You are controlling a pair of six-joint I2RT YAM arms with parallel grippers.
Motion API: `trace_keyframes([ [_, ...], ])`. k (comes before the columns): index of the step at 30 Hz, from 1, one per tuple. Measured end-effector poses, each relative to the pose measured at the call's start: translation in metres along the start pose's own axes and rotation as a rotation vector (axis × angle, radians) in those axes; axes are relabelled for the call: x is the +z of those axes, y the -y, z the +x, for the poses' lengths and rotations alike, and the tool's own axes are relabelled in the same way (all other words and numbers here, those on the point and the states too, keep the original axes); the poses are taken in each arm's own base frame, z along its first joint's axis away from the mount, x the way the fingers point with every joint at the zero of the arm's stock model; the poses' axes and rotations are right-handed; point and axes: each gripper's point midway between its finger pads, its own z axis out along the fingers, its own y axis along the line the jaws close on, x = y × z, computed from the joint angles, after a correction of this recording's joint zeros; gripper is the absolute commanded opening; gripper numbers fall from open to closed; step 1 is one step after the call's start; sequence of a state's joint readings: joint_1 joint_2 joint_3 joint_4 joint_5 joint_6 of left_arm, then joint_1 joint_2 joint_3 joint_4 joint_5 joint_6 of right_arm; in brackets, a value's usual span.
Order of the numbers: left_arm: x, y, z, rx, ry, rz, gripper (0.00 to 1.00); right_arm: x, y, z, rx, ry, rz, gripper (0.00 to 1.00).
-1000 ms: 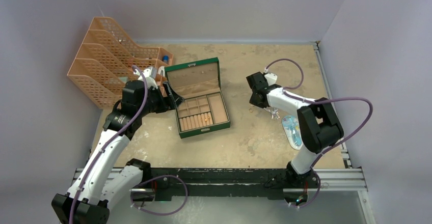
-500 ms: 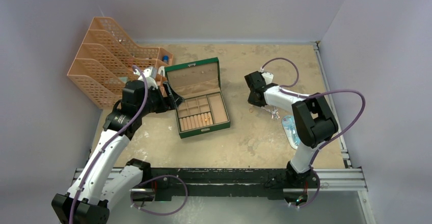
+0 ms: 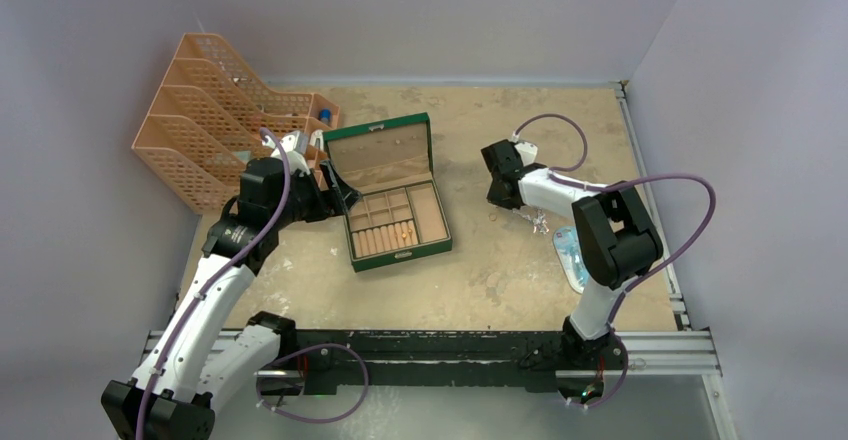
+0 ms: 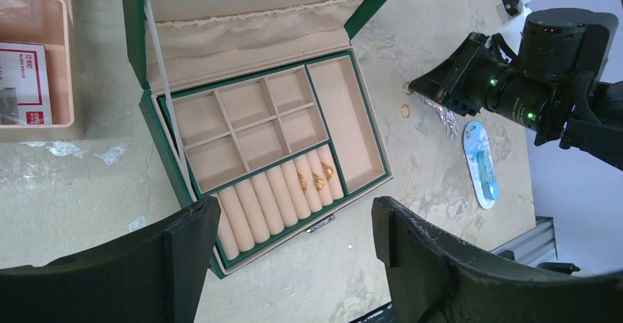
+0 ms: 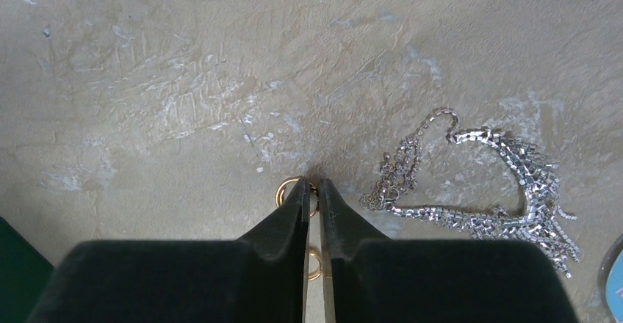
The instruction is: Organize the mixed jewelry
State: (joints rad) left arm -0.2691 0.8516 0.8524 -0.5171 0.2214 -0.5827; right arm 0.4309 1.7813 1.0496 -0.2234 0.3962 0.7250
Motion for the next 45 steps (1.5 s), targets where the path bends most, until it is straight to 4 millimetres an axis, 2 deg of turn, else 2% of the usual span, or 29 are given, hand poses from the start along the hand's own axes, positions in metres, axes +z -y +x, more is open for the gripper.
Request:
trace_keyframes([
  [7,0.001,-0.001,0.001,-0.001,-0.004,-0.002,0.75,0.001,-0.001,0.0,0.002,0.001,-0.005,0.07],
  [11,0.002,-0.001,0.001,-0.002,-0.009,-0.005,0.75,0.001,-0.001,0.0,0.004,0.004,-0.007,0.0],
  [18,0.003,-0.002,0.002,-0.003,-0.014,-0.005,0.75,0.0,-0.001,0.0,0.01,0.006,-0.013,0.0],
  [24,0.006,0.007,0.005,0.001,-0.036,0.05,0.74,-0.014,0.002,0.001,0.026,0.008,-0.047,0.0],
  [31,0.014,0.023,0.019,-0.002,-0.115,0.165,0.77,-0.061,-0.013,-0.027,0.095,0.111,-0.213,0.0],
  [36,0.021,0.033,0.029,-0.013,-0.181,0.239,0.79,-0.095,-0.034,-0.03,0.117,0.151,-0.385,0.0],
  [39,0.022,0.042,0.032,-0.021,-0.211,0.306,0.78,-0.118,-0.057,-0.017,0.088,0.156,-0.483,0.0],
  [41,0.024,0.049,0.036,-0.043,-0.237,0.354,0.77,-0.141,-0.083,-0.002,0.048,0.149,-0.578,0.0],
  [45,0.031,0.059,0.044,-0.111,-0.293,0.417,0.61,-0.188,-0.128,0.033,-0.018,0.123,-0.765,0.0],
])
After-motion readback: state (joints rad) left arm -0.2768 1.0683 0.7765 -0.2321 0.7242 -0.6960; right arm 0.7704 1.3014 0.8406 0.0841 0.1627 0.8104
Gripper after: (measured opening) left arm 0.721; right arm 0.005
